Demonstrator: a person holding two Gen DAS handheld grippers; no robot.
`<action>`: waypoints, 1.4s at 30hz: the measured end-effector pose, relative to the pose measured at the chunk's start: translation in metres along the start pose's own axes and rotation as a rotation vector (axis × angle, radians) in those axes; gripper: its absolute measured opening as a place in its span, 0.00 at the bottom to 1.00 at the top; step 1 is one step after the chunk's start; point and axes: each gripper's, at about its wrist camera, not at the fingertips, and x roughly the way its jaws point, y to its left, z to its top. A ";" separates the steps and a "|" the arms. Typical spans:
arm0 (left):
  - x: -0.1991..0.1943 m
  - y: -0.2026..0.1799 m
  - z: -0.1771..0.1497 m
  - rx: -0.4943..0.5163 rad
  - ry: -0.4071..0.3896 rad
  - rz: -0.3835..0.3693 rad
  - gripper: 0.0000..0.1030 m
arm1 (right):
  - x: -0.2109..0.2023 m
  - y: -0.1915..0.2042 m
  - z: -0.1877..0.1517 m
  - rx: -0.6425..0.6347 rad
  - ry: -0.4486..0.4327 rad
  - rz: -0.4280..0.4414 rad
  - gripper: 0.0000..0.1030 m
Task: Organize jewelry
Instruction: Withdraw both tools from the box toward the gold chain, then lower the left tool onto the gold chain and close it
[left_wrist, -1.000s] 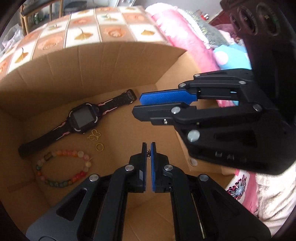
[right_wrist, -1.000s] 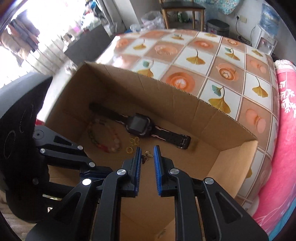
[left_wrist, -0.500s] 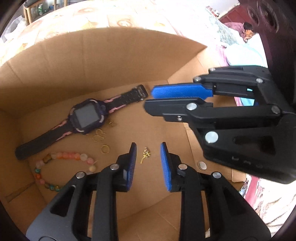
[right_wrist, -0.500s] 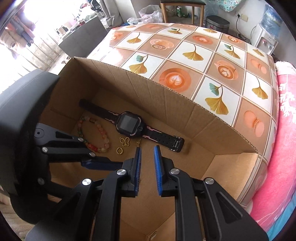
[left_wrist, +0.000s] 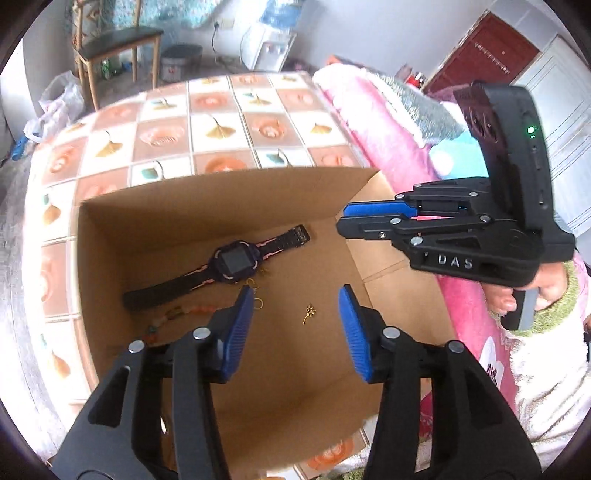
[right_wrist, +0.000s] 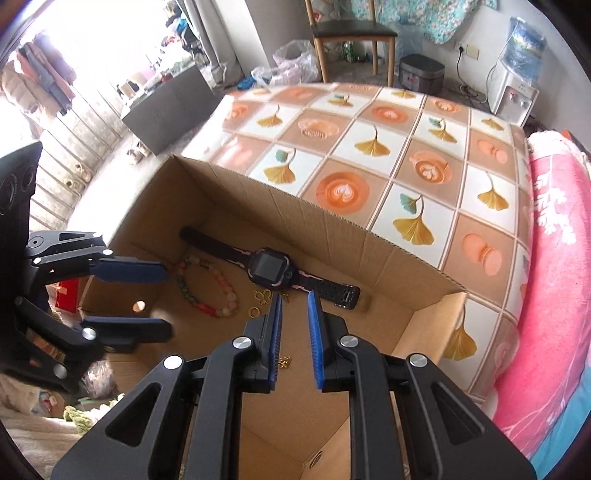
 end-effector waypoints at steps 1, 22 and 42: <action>-0.009 -0.001 -0.002 0.005 -0.018 0.000 0.49 | -0.007 0.002 -0.002 0.002 -0.015 0.006 0.14; -0.080 -0.006 -0.176 0.023 -0.202 0.060 0.85 | -0.096 0.077 -0.195 0.060 -0.326 0.216 0.40; 0.045 -0.043 -0.208 0.136 -0.150 0.097 0.44 | 0.017 0.071 -0.237 0.234 -0.226 -0.039 0.31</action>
